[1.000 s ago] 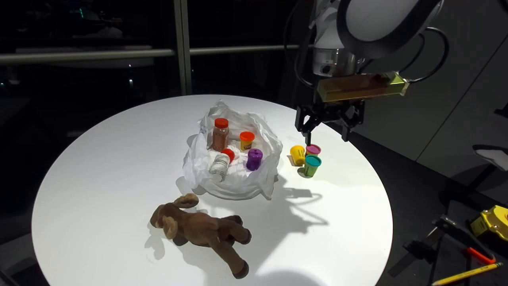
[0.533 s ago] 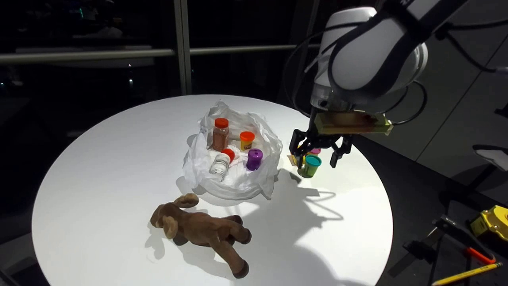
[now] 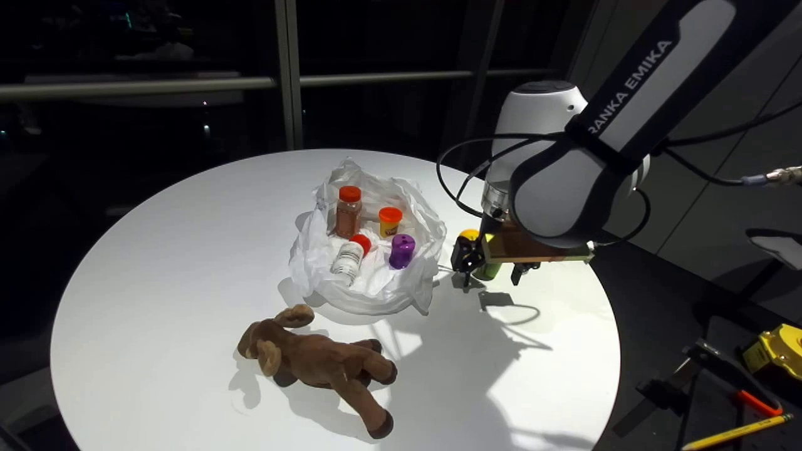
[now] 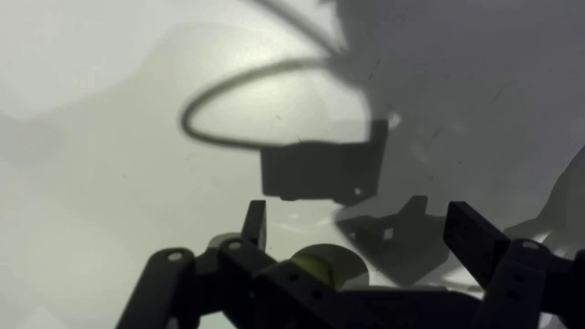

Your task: Pick the objects on the table and put them in the plastic bag

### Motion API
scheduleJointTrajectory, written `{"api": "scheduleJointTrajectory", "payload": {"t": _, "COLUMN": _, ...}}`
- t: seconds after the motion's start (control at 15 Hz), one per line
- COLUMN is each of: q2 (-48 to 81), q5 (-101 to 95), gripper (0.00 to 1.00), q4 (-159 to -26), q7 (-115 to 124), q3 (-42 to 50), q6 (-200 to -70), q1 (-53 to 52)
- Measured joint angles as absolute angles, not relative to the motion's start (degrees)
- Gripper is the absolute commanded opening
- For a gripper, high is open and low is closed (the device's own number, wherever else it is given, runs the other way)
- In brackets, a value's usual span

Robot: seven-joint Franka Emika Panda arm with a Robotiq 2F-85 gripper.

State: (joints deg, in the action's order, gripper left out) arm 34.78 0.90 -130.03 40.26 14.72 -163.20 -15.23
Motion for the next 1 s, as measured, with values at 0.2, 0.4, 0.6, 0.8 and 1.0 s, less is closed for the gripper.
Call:
{"api": "scheduleJointTrajectory", "payload": {"t": 0.2, "q2": 35.66, "q5": 0.89, "gripper": 1.0, "q4": -130.04, "q7": 42.72, "q3": 18.43, "q6": -165.49, "q1": -18.59}}
{"api": "scheduleJointTrajectory", "payload": {"t": 0.4, "q2": 36.3, "q5": 0.89, "gripper": 1.0, "q4": -130.02, "q7": 44.92, "q3": 21.42, "q6": -167.3, "q1": -20.97}}
{"api": "scheduleJointTrajectory", "payload": {"t": 0.6, "q2": 37.11, "q5": 0.89, "gripper": 1.0, "q4": -129.71, "q7": 46.91, "q3": 24.4, "q6": -168.45, "q1": -22.81}}
{"api": "scheduleJointTrajectory", "payload": {"t": 0.8, "q2": 38.0, "q5": 0.9, "gripper": 0.74, "q4": -129.18, "q7": 48.32, "q3": 26.33, "q6": -168.84, "q1": -23.84}}
{"api": "scheduleJointTrajectory", "payload": {"t": 1.0, "q2": 38.58, "q5": 0.91, "gripper": 0.51, "q4": -128.74, "q7": 48.41, "q3": 26.4, "q6": -168.83, "q1": -23.87}}
